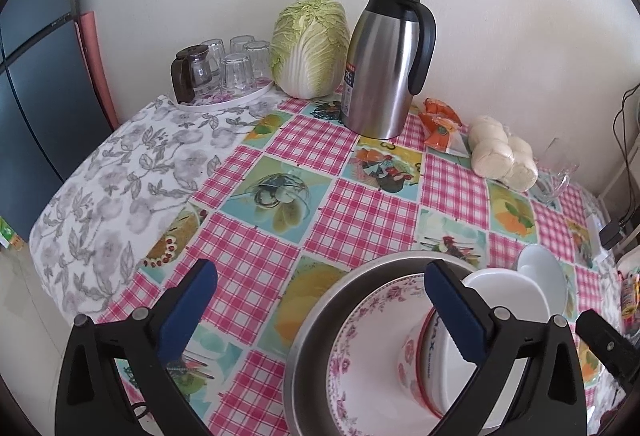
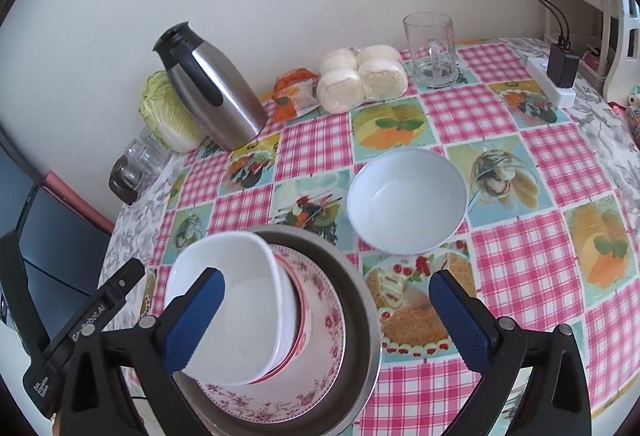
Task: Organize plates and bowls
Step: 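Open the right gripper to release the square bowl, then move the right tool to the pale blue round bowl, then close the right gripper on the round bowl's rim, then lift the round bowl with the right gripper and carry it over the basin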
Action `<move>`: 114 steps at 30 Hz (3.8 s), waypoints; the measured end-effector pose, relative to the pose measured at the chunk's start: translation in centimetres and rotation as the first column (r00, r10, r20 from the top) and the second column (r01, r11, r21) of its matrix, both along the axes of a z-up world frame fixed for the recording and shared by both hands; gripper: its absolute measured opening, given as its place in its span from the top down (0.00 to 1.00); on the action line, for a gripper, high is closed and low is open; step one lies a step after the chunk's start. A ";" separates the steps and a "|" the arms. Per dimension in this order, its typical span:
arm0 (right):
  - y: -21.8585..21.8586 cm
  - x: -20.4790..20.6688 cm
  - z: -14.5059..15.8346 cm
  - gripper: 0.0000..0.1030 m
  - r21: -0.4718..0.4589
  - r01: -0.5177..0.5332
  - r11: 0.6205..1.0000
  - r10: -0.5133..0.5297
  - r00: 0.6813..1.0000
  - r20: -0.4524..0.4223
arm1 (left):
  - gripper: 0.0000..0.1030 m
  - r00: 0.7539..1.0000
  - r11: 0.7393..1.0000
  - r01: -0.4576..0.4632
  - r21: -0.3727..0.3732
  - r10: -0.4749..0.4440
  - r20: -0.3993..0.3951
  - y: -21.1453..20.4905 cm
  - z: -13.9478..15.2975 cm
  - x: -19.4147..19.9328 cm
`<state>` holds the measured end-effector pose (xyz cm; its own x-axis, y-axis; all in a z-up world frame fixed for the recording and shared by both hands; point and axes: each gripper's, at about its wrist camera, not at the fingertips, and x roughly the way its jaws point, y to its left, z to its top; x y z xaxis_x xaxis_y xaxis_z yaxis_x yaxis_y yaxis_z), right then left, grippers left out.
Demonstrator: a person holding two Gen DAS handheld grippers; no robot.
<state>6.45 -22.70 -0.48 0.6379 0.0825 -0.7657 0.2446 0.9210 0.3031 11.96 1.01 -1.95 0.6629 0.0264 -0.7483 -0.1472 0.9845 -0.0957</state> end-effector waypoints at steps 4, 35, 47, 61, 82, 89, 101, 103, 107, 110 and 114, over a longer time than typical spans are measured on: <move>-1.6 0.3 0.5 0.00 -0.014 0.053 0.998 -0.053 0.998 0.016 | 0.00 1.000 0.998 0.009 -0.068 -0.007 0.022 0.1 0.2 0.0; -12.9 2.4 -0.4 0.00 -0.046 0.313 0.949 -0.314 0.949 -0.010 | 0.00 0.943 0.941 0.285 -0.180 -0.310 -0.124 -10.1 4.0 8.7; -14.8 4.2 -3.3 0.00 -0.026 0.330 0.944 -0.331 0.938 -0.100 | 0.00 0.887 0.923 0.383 -0.019 -0.374 -0.272 -16.4 3.8 11.6; -14.4 5.8 -6.8 0.17 0.011 0.308 0.951 -0.299 0.931 -0.209 | 0.43 0.801 0.914 0.403 -0.044 -0.376 -0.467 -23.3 -3.2 13.8; -11.3 7.9 -9.9 0.91 0.083 0.188 0.979 -0.162 0.955 -0.249 | 0.70 0.752 0.926 0.375 -0.042 -0.330 -0.571 -24.8 -8.8 14.9; -11.3 8.0 -9.8 0.91 0.071 0.189 0.979 -0.166 0.954 -0.251 | 0.72 0.744 0.925 0.376 -0.058 -0.339 -0.576 -25.0 -9.4 14.6; -13.6 6.7 -9.1 0.92 0.037 0.252 0.967 -0.234 0.937 -0.258 | 0.82 0.720 0.900 0.423 -0.107 -0.405 -0.564 -26.5 -9.8 13.4; -14.0 6.6 -9.1 0.92 0.041 0.259 0.965 -0.240 0.936 -0.257 | 0.83 0.720 0.899 0.423 -0.111 -0.408 -0.561 -26.7 -10.0 13.2; -14.1 6.4 -9.2 0.91 0.040 0.263 0.964 -0.245 0.936 -0.253 | 0.83 0.729 0.897 0.431 -0.103 -0.413 -0.546 -27.2 -9.8 12.8; -14.2 6.4 -9.2 0.91 0.043 0.265 0.963 -0.246 0.936 -0.251 | 0.83 0.733 0.895 0.433 -0.105 -0.417 -0.537 -27.2 -9.8 12.7; -14.2 6.4 -9.2 0.91 0.043 0.258 0.965 -0.239 0.936 -0.258 | 0.83 0.738 0.891 0.440 -0.107 -0.427 -0.522 -27.5 -9.8 12.5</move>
